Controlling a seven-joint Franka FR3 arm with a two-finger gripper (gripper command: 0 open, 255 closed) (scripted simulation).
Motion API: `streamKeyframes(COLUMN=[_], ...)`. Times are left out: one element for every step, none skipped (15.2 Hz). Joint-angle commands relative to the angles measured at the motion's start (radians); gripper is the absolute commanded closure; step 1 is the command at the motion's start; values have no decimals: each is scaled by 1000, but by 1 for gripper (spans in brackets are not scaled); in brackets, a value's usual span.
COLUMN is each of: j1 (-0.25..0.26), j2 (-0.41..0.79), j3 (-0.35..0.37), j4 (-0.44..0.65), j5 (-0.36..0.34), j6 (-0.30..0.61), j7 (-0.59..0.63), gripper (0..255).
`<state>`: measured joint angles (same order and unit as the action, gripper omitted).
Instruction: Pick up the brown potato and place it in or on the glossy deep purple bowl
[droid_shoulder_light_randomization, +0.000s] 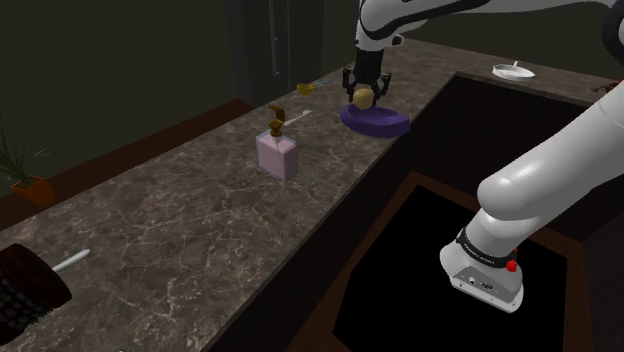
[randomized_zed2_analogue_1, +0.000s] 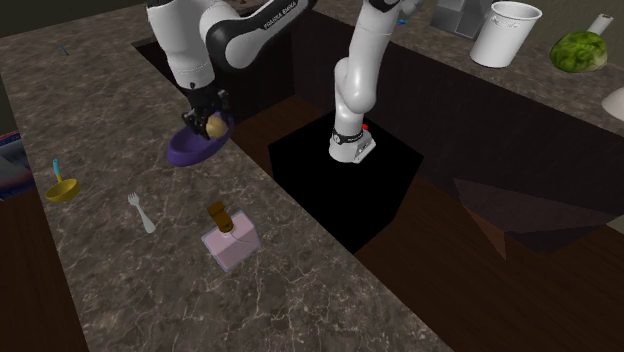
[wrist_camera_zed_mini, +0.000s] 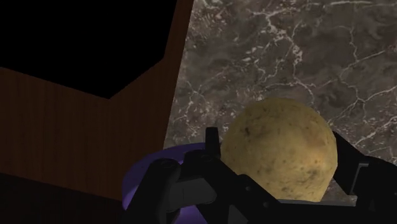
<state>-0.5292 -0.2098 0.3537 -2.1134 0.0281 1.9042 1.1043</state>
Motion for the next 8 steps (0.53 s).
streamKeyframes(j1=[-21, -32, -42, -52, -62, -72, -82, -92], j2=[18, 32, 46, 62, 78, 95, 113, 131], j3=[-27, -39, -51, -62, -74, -85, -95, -106], j4=[12, 25, 39, 54, 70, 88, 107, 126], j5=[-12, -20, -26, -33, -40, -46, -52, -58], j6=[5, 6, 6, 6, 6, 5, 4, 3], j7=[-43, -62, -81, -100, -119, -137, -155, -172], gripper=[255, 255, 255, 255, 255, 255, 255, 255])
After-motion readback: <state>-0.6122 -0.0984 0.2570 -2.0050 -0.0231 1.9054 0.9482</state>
